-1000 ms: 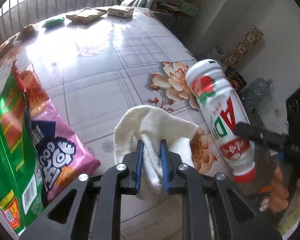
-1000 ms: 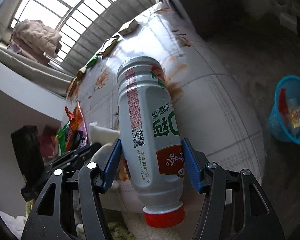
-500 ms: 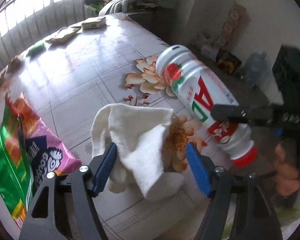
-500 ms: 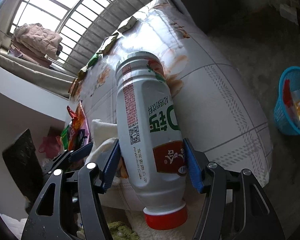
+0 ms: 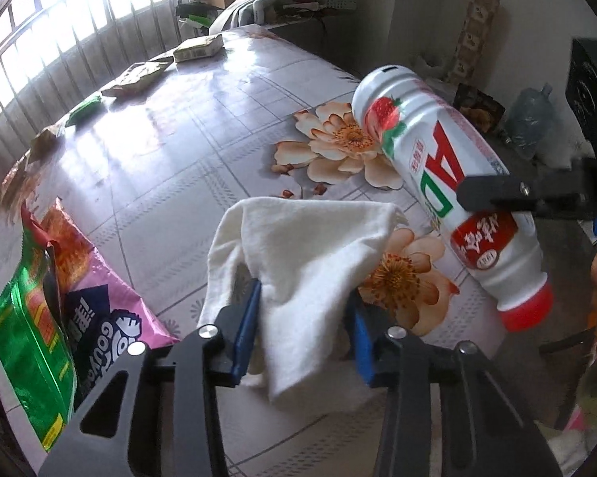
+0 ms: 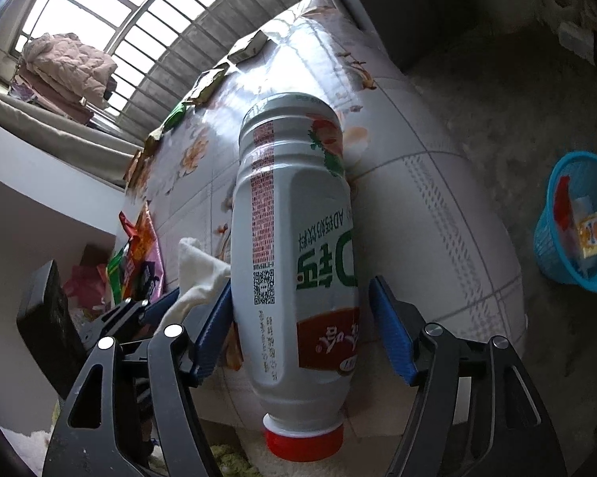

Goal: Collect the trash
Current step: 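Lift the bottle with right tool while left tool lifts the tissue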

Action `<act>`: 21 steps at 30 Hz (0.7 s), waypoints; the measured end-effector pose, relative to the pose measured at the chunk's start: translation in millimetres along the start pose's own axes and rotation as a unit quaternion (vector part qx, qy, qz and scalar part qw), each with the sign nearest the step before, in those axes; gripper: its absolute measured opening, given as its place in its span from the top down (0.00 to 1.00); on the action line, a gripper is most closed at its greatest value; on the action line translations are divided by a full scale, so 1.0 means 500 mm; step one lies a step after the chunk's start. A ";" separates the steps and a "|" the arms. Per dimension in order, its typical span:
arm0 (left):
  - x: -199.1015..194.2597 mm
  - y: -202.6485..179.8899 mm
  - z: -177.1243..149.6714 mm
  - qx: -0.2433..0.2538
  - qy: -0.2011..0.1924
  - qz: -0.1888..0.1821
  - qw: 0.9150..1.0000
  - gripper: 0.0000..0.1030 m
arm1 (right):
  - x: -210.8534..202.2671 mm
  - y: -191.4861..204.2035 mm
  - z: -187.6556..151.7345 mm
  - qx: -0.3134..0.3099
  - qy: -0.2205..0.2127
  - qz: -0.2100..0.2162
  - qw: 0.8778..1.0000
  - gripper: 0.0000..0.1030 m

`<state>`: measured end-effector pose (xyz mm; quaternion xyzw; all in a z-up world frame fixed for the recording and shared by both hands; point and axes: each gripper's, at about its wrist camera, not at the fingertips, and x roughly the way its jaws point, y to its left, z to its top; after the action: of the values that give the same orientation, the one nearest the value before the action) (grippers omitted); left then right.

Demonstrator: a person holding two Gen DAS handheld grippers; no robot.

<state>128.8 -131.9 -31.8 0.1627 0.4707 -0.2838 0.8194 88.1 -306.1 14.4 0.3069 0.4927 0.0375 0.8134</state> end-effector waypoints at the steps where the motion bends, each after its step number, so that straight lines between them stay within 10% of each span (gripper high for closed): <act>1: 0.001 -0.002 0.001 0.002 -0.001 0.002 1.000 0.64 | 0.001 0.001 0.004 -0.002 -0.001 -0.002 1.000 0.37; 21: -0.009 -0.010 0.000 0.006 -0.010 0.011 1.000 0.75 | -0.003 -0.013 0.026 0.011 -0.015 0.012 1.000 0.46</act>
<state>123.9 -134.2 -28.1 0.1695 0.4591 -0.2790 0.8262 96.6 -317.9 16.3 0.3225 0.4769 0.0369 0.8168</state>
